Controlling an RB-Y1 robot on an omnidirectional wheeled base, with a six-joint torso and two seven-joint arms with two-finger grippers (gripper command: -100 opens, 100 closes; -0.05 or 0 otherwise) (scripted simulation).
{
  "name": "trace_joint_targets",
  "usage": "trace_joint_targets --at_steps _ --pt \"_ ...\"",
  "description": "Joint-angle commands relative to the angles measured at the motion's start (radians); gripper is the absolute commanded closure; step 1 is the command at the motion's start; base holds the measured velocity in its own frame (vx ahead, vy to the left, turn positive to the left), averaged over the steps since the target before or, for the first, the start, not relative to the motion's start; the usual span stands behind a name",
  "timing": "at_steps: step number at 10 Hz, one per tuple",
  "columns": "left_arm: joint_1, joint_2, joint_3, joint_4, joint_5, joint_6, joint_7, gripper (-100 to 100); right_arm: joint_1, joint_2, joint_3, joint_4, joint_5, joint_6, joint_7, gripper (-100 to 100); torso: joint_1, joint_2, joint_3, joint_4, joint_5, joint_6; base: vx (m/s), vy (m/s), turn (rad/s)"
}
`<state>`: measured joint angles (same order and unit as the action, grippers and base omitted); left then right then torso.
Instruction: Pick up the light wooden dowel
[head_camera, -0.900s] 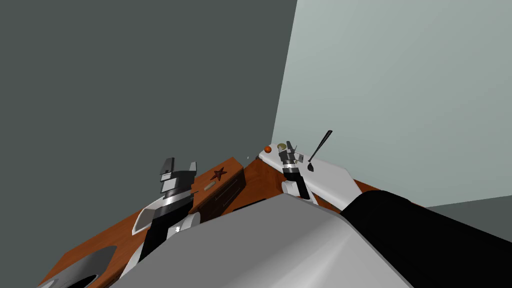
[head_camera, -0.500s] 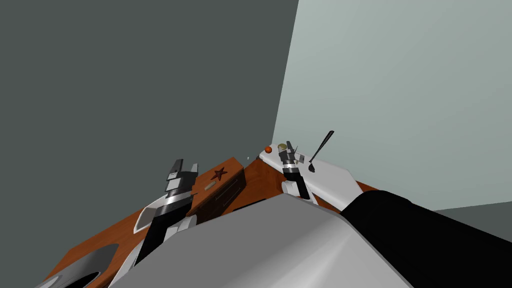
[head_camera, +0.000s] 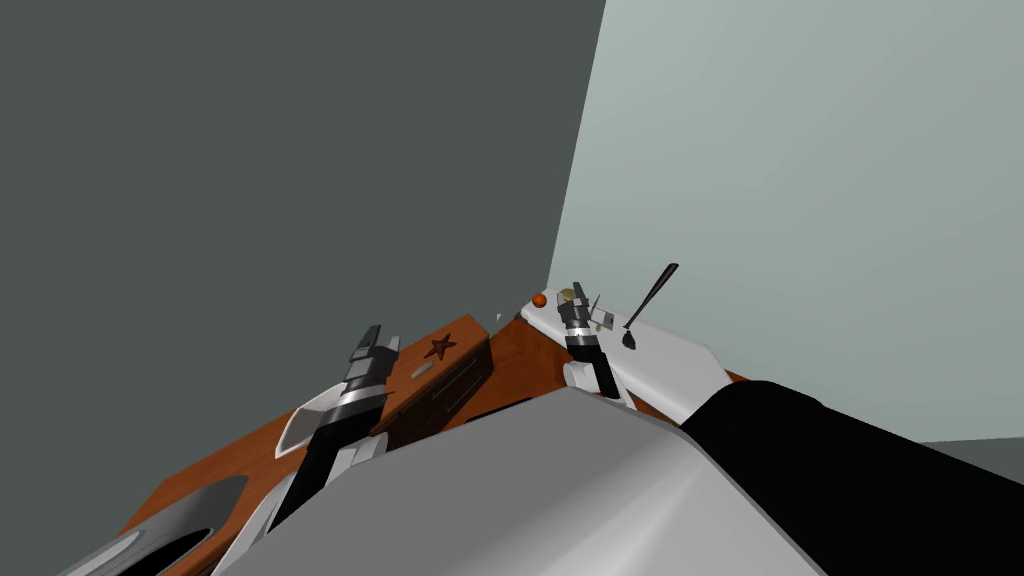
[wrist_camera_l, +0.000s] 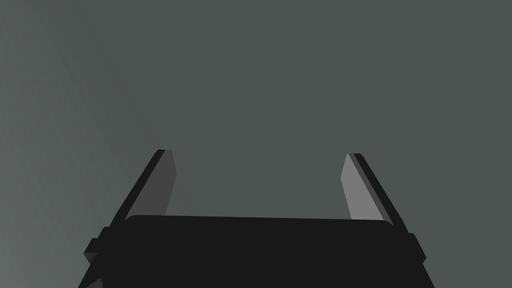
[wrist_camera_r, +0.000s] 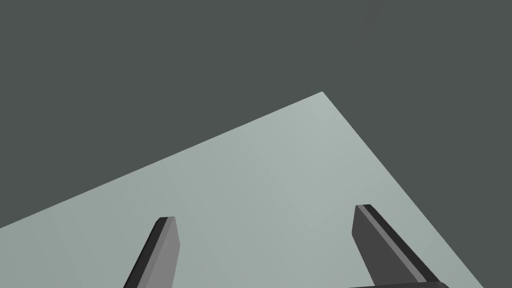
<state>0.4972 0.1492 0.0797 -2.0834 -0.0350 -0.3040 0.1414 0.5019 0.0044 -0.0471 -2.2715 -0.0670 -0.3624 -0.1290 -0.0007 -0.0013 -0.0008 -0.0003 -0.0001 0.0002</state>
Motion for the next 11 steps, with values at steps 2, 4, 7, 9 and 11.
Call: trace_joint_targets --at_steps 2,4,7,9,11 --pt "-0.023 0.027 0.024 0.074 0.007 0.061 0.002 -100 0.0 0.0 0.0 0.0 0.0 0.0 0.0 0 0.0 0.0 0.0 0.0 0.0 0.0 0.013 -0.017 0.079" --pt "-0.033 0.037 0.034 0.11 0.009 0.09 0.003 -100 0.0 0.0 0.0 0.0 0.0 0.0 0.0 0 0.0 0.0 0.0 0.0 0.0 0.0 0.014 -0.014 0.046" --pt "-0.052 0.052 0.056 0.184 0.014 0.15 0.004 -100 0.0 0.0 0.0 0.0 0.0 0.0 0.0 0 0.0 0.0 0.0 0.0 0.0 0.0 0.016 -0.02 0.072" --pt "-0.062 0.057 0.067 0.222 0.017 0.18 0.005 -100 0.0 0.0 0.0 0.0 0.0 0.0 0.0 0 0.0 0.0 0.0 0.0 0.0 0.0 0.016 -0.024 0.072" --pt "-0.083 0.066 0.09 0.291 0.023 0.233 0.007 -100 0.0 0.0 0.0 0.0 0.0 0.0 0.0 0 0.0 0.0 0.0 0.0 0.0 0.0 0.021 -0.019 0.063"
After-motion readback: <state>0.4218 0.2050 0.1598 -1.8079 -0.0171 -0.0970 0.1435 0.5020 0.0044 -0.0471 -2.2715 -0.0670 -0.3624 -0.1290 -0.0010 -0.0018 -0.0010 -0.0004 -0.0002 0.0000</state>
